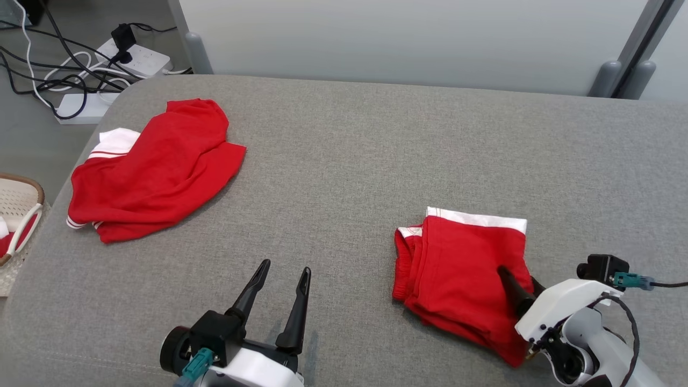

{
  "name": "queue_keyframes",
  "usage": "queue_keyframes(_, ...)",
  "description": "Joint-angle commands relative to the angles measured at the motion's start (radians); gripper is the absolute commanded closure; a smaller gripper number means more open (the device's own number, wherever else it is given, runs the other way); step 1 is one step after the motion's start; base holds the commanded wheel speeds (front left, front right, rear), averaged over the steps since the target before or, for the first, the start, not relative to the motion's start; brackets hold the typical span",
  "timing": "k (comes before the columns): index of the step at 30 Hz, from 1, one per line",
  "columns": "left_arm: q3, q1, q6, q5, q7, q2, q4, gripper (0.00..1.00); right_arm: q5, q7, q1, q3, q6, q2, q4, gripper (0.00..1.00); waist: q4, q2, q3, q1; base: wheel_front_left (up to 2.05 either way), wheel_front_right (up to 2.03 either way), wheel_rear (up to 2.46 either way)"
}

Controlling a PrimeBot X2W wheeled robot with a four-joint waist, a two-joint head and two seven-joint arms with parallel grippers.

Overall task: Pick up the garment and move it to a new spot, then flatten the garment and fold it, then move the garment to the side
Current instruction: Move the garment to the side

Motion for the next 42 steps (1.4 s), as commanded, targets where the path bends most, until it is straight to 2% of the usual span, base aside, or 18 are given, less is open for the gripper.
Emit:
queue_keyframes(1, 0.028, -0.057, -0.005, -0.001, -0.010, 0.001, -0.022, 0.00, 0.012, 0.008, -0.032, 0.028, 0.004, -0.005, -0.004, 0.00, 0.002, 0.0000, -0.001, 0.0000, 0.00, 0.00, 0.00)
queue_keyframes(2, 0.027, -0.058, -0.005, -0.002, -0.010, 0.001, -0.021, 0.00, 0.022, 0.017, -0.037, 0.038, 0.004, -0.006, 0.005, 0.00, 0.004, 0.0000, 0.000, 0.0000, 0.00, 0.00, 0.00)
queue_keyframes(3, 0.026, -0.060, -0.005, -0.004, -0.010, 0.001, -0.020, 0.00, 0.042, 0.031, -0.045, 0.055, 0.004, -0.009, 0.016, 0.18, 0.008, 0.0000, 0.000, 0.0000, 0.00, 0.00, 0.00)
queue_keyframes(4, 0.025, -0.061, -0.005, -0.005, -0.010, 0.001, -0.019, 0.00, 0.051, 0.037, -0.047, 0.066, 0.004, -0.010, 0.017, 0.57, 0.011, 0.0000, 0.000, 0.0000, 0.00, 0.00, 0.00)
queue_keyframes(6, 0.024, -0.061, -0.004, -0.007, -0.010, 0.001, -0.020, 0.00, 0.067, 0.035, -0.051, 0.083, 0.004, -0.017, 0.019, 1.00, 0.015, 0.0000, -0.001, 0.0000, 0.00, 0.00, 0.00)
queue_keyframes(16, 0.027, -0.055, -0.003, -0.008, -0.010, 0.001, -0.019, 0.00, 0.069, -0.055, -0.077, 0.197, 0.004, -0.065, 0.006, 1.00, 0.021, 0.0000, -0.008, 0.0000, 0.00, 0.00, 0.00)
queue_keyframes(22, 0.031, -0.050, -0.002, -0.002, -0.010, 0.001, -0.027, 0.00, 0.073, -0.122, -0.105, 0.241, 0.004, -0.085, 0.017, 1.00, -0.007, 0.0000, -0.006, 0.0000, 0.00, 0.00, 0.00)
queue_keyframes(33, 0.029, -0.061, -0.015, 0.010, -0.010, 0.001, -0.026, 0.00, 0.098, -0.192, -0.128, 0.291, 0.004, -0.103, 0.040, 1.00, -0.141, 0.0000, 0.003, 0.0000, 0.00, 0.00, 0.00)
queue_keyframes(37, 0.027, -0.069, -0.020, 0.017, -0.010, 0.001, -0.022, 0.00, 0.112, -0.208, -0.132, 0.308, 0.004, -0.102, 0.047, 1.00, -0.209, 0.0000, 0.010, 0.0000, 0.00, 0.00, 0.00)
queue_keyframes(38, 0.027, -0.072, -0.022, 0.022, -0.010, 0.001, -0.021, 0.00, 0.120, -0.213, -0.133, 0.317, 0.004, -0.100, 0.050, 1.00, -0.243, 0.0000, 0.014, 0.0000, 0.00, 0.00, 0.00)
queue_keyframes(42, 0.030, -0.078, -0.026, 0.028, -0.010, 0.001, -0.019, 0.00, 0.133, -0.219, -0.136, 0.329, 0.004, -0.096, 0.054, 1.00, -0.292, 0.0000, 0.023, 0.0000, 0.00, 0.00, 0.00)
